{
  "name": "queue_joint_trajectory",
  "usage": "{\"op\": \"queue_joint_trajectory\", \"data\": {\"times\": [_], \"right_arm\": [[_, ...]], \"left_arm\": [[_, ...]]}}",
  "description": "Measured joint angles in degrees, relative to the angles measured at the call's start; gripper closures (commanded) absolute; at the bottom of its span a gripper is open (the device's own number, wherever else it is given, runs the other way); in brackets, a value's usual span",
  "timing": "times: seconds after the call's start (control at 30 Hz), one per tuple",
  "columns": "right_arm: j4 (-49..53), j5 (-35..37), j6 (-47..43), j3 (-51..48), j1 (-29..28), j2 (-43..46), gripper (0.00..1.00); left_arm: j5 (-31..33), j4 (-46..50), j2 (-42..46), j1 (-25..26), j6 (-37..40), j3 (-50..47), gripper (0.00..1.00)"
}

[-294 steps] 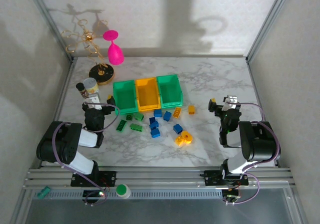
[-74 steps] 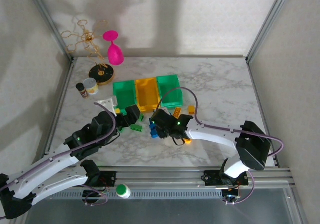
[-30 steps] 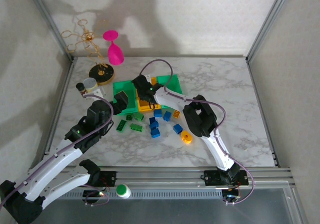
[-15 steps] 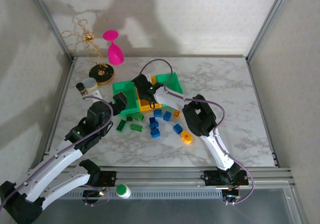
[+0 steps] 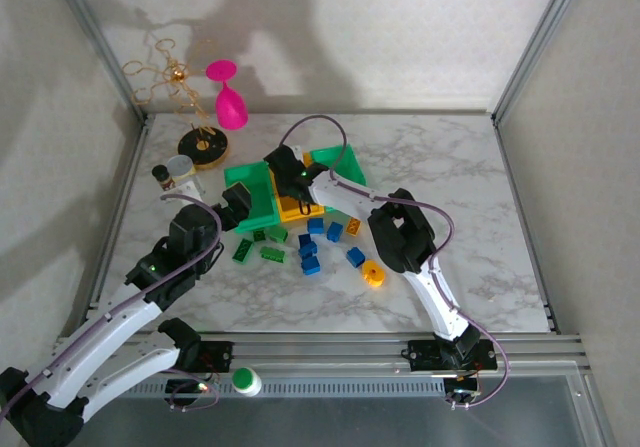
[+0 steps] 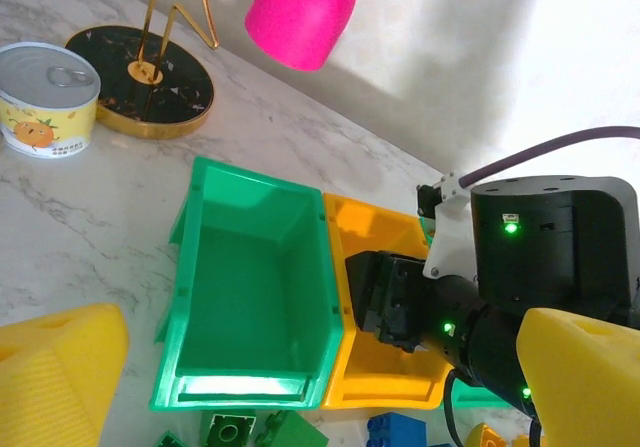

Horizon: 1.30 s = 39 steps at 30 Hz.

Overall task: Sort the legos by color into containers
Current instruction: Place the lego in the container, then pick up the lego from the bottom-center of the table.

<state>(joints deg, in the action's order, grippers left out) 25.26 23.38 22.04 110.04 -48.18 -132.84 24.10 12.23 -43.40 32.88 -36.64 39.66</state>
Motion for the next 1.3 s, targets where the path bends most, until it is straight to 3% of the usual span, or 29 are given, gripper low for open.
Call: {"op": "queue_joint_trajectory", "data": {"times": [0.23,0.47,0.8,1.07,1.3], "right_arm": [[-0.2,0.0,0.0,0.0,0.0,2.3,0.57],[-0.2,-0.4,0.4,-1.7,0.0,5.2,0.55],[-3.0,-0.4,1.4,-15.2,0.0,25.7,0.50],[-3.2,-0.9,3.4,-27.7,0.1,36.8,0.45],[-0.8,-1.8,7.2,-41.0,0.5,47.4,0.41]], "left_arm": [[0.0,0.1,0.0,0.0,0.0,0.0,0.00],[0.0,0.4,0.0,0.0,0.0,0.1,0.00],[-2.5,0.5,0.9,0.0,-0.4,0.8,0.00],[-7.7,0.0,0.6,0.1,-0.9,1.2,0.01],[-11.2,-2.2,-2.6,5.6,-2.6,1.1,0.01]]}}
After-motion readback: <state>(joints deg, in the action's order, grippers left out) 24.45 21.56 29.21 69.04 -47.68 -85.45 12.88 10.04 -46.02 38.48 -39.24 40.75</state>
